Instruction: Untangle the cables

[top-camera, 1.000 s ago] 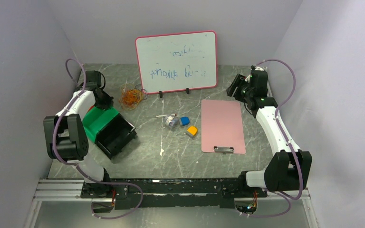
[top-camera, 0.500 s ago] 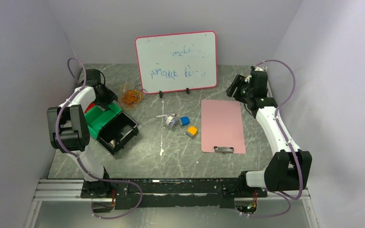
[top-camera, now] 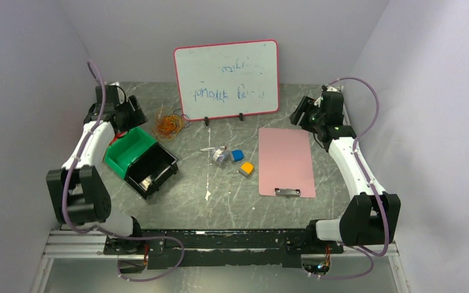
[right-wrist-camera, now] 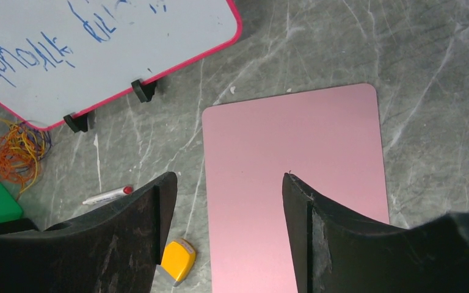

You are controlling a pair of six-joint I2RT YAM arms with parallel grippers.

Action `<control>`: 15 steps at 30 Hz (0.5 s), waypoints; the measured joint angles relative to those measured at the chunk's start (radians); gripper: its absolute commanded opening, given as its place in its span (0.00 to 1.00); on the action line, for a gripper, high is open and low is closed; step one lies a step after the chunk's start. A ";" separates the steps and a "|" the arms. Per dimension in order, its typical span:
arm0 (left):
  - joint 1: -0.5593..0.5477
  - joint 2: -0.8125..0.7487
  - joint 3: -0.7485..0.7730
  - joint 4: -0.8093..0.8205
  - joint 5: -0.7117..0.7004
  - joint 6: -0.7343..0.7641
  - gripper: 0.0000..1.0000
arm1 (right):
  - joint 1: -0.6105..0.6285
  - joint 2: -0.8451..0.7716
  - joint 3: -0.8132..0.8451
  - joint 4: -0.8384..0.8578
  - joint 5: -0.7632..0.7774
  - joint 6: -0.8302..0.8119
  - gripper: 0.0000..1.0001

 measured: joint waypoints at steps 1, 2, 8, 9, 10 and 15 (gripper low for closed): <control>0.000 -0.032 -0.020 0.004 0.000 0.032 0.69 | 0.000 0.000 -0.002 0.001 -0.001 0.000 0.68; 0.000 -0.075 -0.050 0.007 -0.001 0.075 0.68 | 0.000 0.000 -0.004 0.003 -0.004 0.000 0.68; -0.018 -0.144 -0.106 -0.018 -0.006 0.222 0.74 | 0.001 0.013 -0.005 0.012 -0.040 0.000 0.70; -0.029 -0.143 -0.110 -0.029 -0.012 0.246 0.76 | 0.002 0.018 -0.005 0.013 -0.047 0.000 0.70; -0.040 -0.143 -0.113 -0.038 -0.017 0.264 0.77 | 0.003 0.024 -0.005 0.013 -0.053 0.000 0.71; -0.154 -0.142 -0.135 -0.078 -0.090 0.354 0.78 | 0.011 0.034 -0.005 0.014 -0.085 0.000 0.72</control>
